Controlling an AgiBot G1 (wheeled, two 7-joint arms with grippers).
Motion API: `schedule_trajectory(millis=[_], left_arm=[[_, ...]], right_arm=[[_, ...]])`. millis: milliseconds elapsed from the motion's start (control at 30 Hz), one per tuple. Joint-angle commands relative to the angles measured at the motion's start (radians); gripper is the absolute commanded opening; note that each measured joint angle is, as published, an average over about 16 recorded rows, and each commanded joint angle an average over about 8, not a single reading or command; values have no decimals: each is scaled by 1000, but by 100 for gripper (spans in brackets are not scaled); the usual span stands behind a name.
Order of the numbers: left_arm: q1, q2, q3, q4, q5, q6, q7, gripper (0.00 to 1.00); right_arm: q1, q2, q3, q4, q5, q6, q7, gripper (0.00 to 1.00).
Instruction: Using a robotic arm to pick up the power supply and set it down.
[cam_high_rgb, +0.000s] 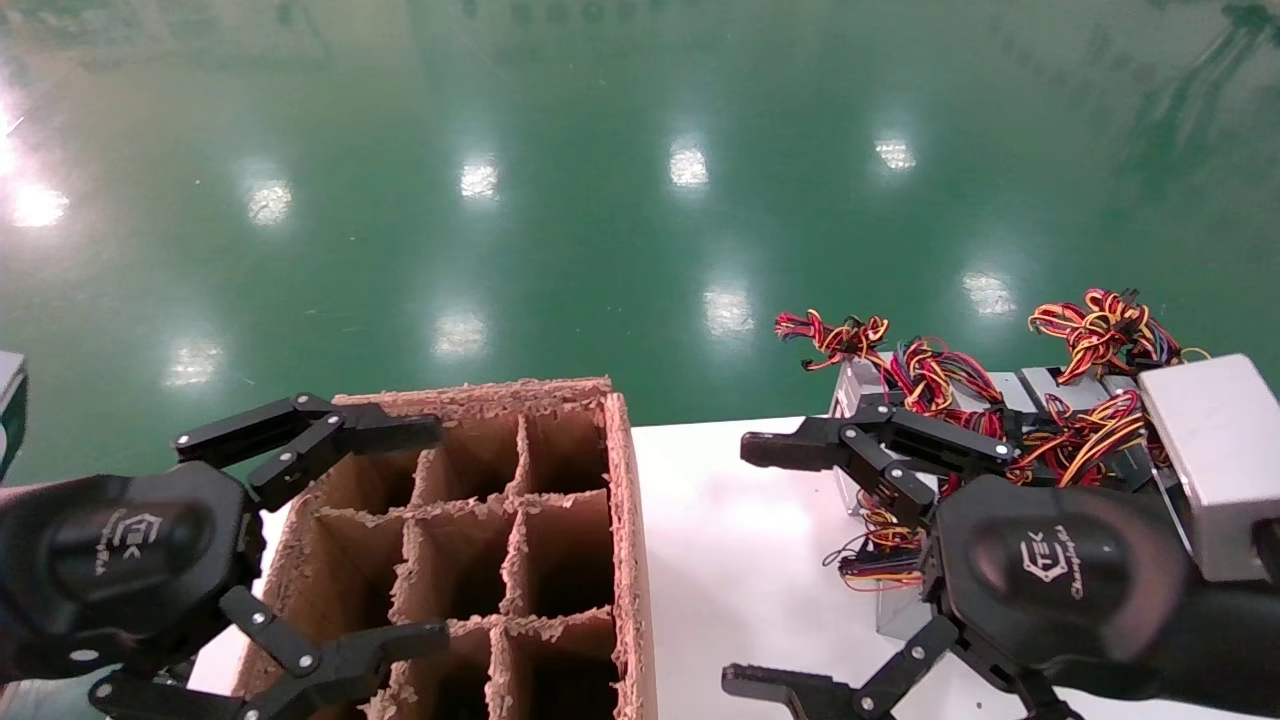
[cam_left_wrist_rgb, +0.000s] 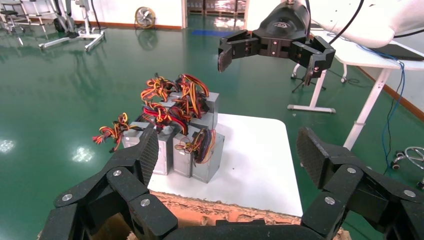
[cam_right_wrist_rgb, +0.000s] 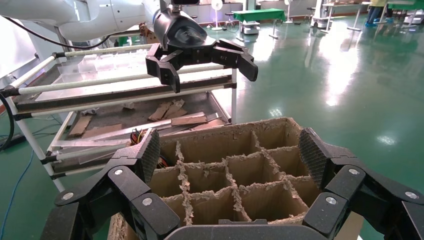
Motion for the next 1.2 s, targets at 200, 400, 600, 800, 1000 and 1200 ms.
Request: schedule_trajectory(millis=[200, 400, 600, 800, 1000, 1200], left_arm=[[0, 0, 0, 0, 0, 0, 0, 100], [0, 0, 0, 0, 0, 0, 0, 100], [0, 0, 0, 0, 0, 0, 0, 100], [0, 0, 0, 0, 0, 0, 0, 100], [0, 0, 0, 0, 0, 0, 0, 100], [0, 0, 0, 0, 0, 0, 0, 100]], right_arm=[[0, 0, 0, 0, 0, 0, 0, 100], [0, 0, 0, 0, 0, 0, 0, 100], [0, 0, 0, 0, 0, 0, 0, 100], [0, 0, 0, 0, 0, 0, 0, 100], [0, 0, 0, 0, 0, 0, 0, 100], [0, 0, 0, 0, 0, 0, 0, 100]])
